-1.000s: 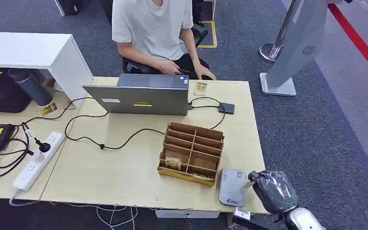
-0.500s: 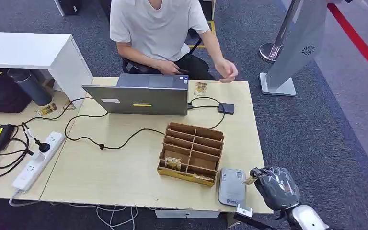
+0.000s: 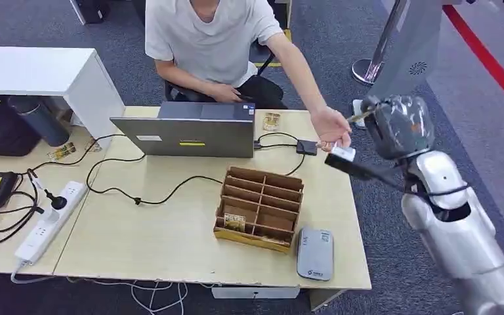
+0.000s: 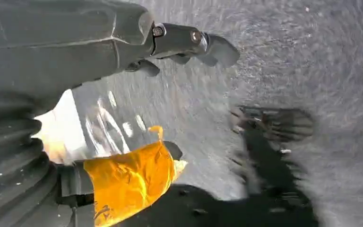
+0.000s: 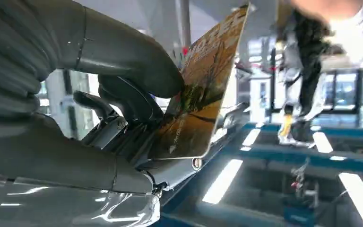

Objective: Pass the card to the sensor for recognition and then transmit it.

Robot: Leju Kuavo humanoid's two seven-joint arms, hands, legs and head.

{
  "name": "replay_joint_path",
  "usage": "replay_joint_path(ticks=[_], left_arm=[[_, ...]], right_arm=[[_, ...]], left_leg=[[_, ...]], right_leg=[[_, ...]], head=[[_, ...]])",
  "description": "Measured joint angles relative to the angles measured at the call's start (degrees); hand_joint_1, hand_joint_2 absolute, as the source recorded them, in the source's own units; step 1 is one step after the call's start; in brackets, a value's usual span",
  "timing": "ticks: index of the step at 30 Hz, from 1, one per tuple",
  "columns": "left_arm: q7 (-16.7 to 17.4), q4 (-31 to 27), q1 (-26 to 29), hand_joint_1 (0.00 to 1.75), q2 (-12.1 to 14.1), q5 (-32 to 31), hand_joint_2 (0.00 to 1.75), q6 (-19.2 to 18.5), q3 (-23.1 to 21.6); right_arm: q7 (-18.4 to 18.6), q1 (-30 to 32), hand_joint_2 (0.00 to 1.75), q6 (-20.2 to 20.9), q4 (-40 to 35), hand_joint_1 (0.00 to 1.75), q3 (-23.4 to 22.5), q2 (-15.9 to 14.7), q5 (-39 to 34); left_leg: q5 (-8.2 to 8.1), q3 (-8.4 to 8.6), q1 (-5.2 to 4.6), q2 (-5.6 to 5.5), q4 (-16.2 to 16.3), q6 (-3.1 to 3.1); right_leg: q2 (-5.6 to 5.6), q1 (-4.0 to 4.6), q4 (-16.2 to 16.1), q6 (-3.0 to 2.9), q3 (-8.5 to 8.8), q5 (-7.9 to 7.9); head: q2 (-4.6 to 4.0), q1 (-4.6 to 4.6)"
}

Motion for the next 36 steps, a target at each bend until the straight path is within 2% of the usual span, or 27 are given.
replay_joint_path(ticks=[4,8,15,16,19,23,29,30,36], left_arm=[[-0.6,0.0,-0.5,0.00,0.8,-4.4,1.75,-0.8,-7.9],[-0.6,0.1,-0.5,0.00,1.4,-5.3,1.75,-0.9,-12.0],[-0.6,0.2,-0.5,0.00,1.9,-5.7,1.75,-1.1,-14.7],[-0.6,0.2,-0.5,0.00,1.9,-5.7,1.75,-1.2,-14.8],[-0.7,0.2,-0.5,0.00,2.0,-5.5,1.75,-1.6,-15.1],[-1.0,0.5,-0.4,0.00,1.9,-4.1,1.75,-4.0,-15.1],[-1.0,0.5,-0.3,0.00,1.9,-3.1,1.75,-2.2,-15.1],[-1.0,0.6,-0.2,0.00,1.9,-2.8,1.75,-2.1,-15.1],[-1.0,0.6,0.4,0.00,1.6,-0.9,1.75,-0.2,-14.2]], right_arm=[[2.1,-11.6,1.75,-2.3,14.6,1.75,3.0,7.3,3.4],[2.5,-16.2,1.75,-4.0,23.3,1.75,5.0,12.1,4.5],[3.0,-18.5,1.75,-4.2,29.7,1.75,6.9,15.8,5.2],[3.0,-18.5,0.00,-4.2,30.1,0.00,7.1,16.0,5.1],[2.9,-18.6,0.00,-4.2,30.9,0.00,7.5,16.3,4.9],[1.9,-18.7,0.00,-4.1,31.8,0.00,8.0,16.6,4.3],[0.4,-15.1,0.00,-6.1,28.8,0.00,8.4,16.1,1.8],[-0.2,-13.6,1.75,-7.0,27.6,0.00,8.4,15.7,1.1],[-3.1,2.6,1.75,-13.7,13.3,0.00,6.6,10.6,-3.9]], left_leg=[[0.07,0.01,0.07,-0.18,0.0,-0.05],[0.07,-0.05,0.14,-0.36,0.0,-0.06],[0.06,-0.11,0.15,-0.41,0.0,-0.05],[0.06,-0.12,0.15,-0.41,0.0,-0.05],[0.06,-0.13,0.14,-0.41,0.0,-0.05],[0.06,-0.13,0.13,-0.41,0.0,-0.05],[0.06,-0.10,0.14,-0.41,0.0,-0.05],[0.06,-0.09,0.14,-0.41,0.0,-0.05],[-0.01,-0.20,0.29,-0.65,0.0,-0.07]], right_leg=[[-0.14,0.07,0.0,-0.03,-0.01,0.02],[-0.29,0.12,0.0,-0.05,-0.01,0.00],[-0.32,0.12,0.0,-0.10,-0.02,-0.04],[-0.33,0.12,0.0,-0.10,-0.02,-0.04],[-0.34,0.12,0.0,-0.10,-0.02,-0.03],[-0.34,0.12,0.0,-0.10,-0.02,-0.03],[-0.34,0.13,-0.1,-0.10,-0.06,-0.03],[-0.35,0.13,-0.1,-0.10,-0.08,-0.04],[-0.61,0.27,-0.2,-0.08,0.02,-0.07]], head=[[0.00,-0.04],[0.00,-0.02],[0.00,0.02],[0.00,0.02],[0.00,0.02],[0.00,0.02],[0.00,0.02],[0.00,0.02],[0.00,0.04]])
